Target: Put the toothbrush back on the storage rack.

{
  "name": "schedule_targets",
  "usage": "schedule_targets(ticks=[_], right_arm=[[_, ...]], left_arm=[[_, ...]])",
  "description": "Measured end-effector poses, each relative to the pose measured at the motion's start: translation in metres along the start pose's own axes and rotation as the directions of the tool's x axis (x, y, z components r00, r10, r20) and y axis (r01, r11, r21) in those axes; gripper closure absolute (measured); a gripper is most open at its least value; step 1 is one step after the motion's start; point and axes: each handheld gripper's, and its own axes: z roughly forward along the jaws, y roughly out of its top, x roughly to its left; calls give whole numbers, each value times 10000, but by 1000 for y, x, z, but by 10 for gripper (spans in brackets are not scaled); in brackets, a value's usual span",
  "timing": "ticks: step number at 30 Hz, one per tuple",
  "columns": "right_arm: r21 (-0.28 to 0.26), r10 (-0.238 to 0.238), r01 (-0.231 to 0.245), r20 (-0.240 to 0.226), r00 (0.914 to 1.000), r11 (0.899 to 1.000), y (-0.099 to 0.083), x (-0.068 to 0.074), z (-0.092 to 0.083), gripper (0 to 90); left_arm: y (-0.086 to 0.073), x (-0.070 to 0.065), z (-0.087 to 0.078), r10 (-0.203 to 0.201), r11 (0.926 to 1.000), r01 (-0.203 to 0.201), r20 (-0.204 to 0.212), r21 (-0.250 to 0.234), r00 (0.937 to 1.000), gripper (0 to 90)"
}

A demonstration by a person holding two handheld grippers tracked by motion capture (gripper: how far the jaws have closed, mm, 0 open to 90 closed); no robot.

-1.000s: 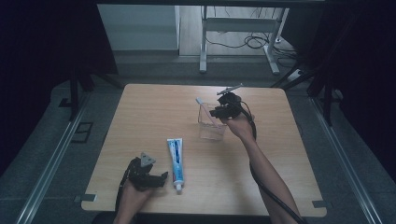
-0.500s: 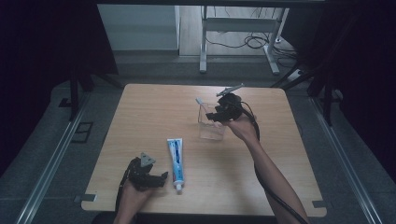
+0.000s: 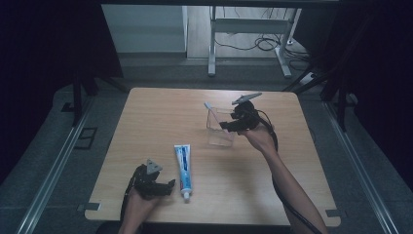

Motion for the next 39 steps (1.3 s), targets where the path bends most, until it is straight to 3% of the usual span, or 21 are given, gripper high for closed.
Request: schedule_targets(ticks=[20, 39], right_arm=[[-381, -41, 34, -194, 9998, 9993, -19, 7, -9, 291], [-659, -384, 387, 67, 9992, 9971, -31, 10, -26, 179]], left_arm=[[0, 0, 0, -6, 10000, 6, -5, 2, 10000, 56], [0, 0, 0, -14, 10000, 14, -6, -1, 10000, 56]])
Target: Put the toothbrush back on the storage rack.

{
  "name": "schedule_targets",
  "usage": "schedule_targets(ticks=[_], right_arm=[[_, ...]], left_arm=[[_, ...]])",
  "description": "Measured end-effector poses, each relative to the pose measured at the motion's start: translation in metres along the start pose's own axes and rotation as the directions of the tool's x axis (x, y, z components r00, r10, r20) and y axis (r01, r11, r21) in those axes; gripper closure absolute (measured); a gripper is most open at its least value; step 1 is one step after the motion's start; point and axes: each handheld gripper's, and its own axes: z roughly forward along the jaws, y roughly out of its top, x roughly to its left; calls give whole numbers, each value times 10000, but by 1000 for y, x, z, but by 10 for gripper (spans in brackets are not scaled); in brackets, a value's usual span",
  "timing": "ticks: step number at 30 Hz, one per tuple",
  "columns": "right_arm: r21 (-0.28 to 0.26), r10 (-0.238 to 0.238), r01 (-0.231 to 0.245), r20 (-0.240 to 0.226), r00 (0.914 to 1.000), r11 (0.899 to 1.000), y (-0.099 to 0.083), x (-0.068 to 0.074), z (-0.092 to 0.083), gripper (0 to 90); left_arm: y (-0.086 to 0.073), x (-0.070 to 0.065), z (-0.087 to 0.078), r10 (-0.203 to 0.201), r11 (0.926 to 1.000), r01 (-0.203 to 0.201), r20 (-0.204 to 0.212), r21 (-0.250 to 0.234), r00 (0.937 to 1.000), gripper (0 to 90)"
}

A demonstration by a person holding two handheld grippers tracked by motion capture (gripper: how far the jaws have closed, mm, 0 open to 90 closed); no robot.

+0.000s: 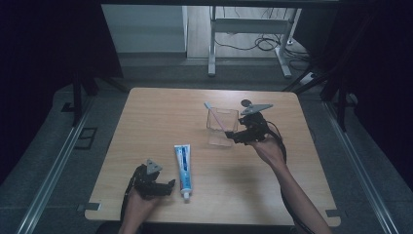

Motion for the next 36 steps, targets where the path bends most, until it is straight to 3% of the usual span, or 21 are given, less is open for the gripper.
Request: schedule_targets(ticks=[10, 20, 36], right_arm=[[42, -153, 153, 86, 9998, 9999, -11, 1, -8, 127], [477, -303, 295, 168, 9994, 9984, -31, 2, -4, 119], [530, -191, 182, 159, 9997, 9984, -53, 1, -6, 112]], left_arm=[[0, 0, 0, -1, 10000, 1, 0, -1, 10000, 56], [0, 0, 0, 18, 10000, -18, -2, -5, 10000, 56], [0, 0, 0, -18, 10000, 18, -2, -7, 10000, 56]])
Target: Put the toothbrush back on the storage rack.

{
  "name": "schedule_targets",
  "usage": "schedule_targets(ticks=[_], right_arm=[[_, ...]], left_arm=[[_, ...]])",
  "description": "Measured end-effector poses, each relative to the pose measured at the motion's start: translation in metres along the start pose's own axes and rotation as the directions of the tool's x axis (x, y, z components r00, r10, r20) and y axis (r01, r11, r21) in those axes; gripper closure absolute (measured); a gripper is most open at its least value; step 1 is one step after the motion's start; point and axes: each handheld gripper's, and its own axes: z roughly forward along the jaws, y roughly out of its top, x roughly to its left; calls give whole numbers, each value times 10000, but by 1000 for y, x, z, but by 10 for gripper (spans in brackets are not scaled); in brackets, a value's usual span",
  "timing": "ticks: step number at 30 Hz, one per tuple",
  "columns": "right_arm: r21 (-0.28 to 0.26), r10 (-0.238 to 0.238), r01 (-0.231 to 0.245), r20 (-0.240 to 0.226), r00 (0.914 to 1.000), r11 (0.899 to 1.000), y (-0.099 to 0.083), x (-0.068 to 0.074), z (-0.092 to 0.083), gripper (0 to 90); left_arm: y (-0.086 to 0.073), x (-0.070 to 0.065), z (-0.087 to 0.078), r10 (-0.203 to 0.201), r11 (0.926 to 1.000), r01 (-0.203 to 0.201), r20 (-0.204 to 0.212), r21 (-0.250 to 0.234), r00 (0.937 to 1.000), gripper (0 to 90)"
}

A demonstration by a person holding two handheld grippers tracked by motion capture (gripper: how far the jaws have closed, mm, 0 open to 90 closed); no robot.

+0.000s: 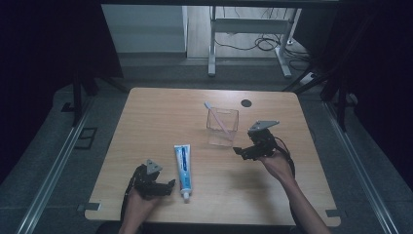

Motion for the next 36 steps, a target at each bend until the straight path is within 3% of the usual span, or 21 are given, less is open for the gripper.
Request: schedule_targets(ticks=[10, 21, 36], right_arm=[[177, 276, -277, 48, 9996, 9995, -14, -8, 2, 117], [-73, 1070, -1070, 31, 9943, 9942, -33, -24, -2, 124], [-154, 1109, -1103, 453, 9928, 9938, -54, -26, -9, 128]], left_arm=[[0, 0, 0, -5, 10000, 5, -3, -10, 10000, 58], [0, 0, 0, -10, 10000, 10, -10, -13, 10000, 57], [0, 0, 0, -7, 10000, 7, -14, -4, 10000, 57]])
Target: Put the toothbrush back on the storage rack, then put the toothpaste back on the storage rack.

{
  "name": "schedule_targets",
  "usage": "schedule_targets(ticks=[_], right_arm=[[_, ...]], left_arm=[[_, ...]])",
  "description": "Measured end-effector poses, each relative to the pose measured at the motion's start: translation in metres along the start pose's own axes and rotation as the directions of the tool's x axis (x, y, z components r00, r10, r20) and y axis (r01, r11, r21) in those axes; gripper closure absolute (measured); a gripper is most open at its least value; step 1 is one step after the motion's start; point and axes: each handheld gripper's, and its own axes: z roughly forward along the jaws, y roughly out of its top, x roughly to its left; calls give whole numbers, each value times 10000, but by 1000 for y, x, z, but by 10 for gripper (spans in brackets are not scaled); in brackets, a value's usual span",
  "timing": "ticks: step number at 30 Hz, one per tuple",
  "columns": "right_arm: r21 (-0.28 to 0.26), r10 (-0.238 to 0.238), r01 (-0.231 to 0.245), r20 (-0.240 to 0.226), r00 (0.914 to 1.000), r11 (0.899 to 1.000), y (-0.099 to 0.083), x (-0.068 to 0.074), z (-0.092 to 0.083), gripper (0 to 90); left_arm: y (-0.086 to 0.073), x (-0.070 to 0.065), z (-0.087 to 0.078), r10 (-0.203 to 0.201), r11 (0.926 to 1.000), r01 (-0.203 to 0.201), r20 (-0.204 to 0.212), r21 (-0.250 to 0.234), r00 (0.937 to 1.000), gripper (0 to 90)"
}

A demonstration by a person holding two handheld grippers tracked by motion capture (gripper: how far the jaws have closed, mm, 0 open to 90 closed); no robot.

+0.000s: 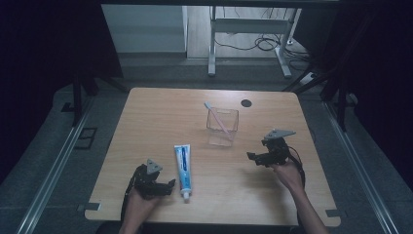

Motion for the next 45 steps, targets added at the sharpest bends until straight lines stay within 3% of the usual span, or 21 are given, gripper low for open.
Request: schedule_targets(ticks=[10, 25, 31, 35, 38, 45], right_arm=[[114, -182, 181, 69, 9998, 9998, -16, 4, 3, 128], [124, -64, 63, 95, 9999, 9999, -39, 6, 7, 127], [225, 28, -32, 195, 9998, 9997, -46, 4, 9, 127], [265, 25, -32, 278, 9996, 9996, -49, 3, 9, 127], [355, 16, -26, 293, 9996, 9994, -52, 2, 11, 127], [290, -197, 187, 351, 9992, 9994, -56, 4, 12, 124]], left_arm=[[0, 0, 0, 0, 10000, 0, 2, 3, 10000, 57], [0, 0, 0, 72, 10000, -72, 35, -13, 10000, 60], [2, -1, -2, 272, 9996, -273, 214, 13, 9994, 130], [5, -4, -4, 621, 9980, -620, -139, 76, 9980, 148], [7, -3, -8, 604, 9981, -606, -248, -58, 9979, 172], [13, 1, -16, 320, 9979, -299, 367, -573, 9988, 223]])
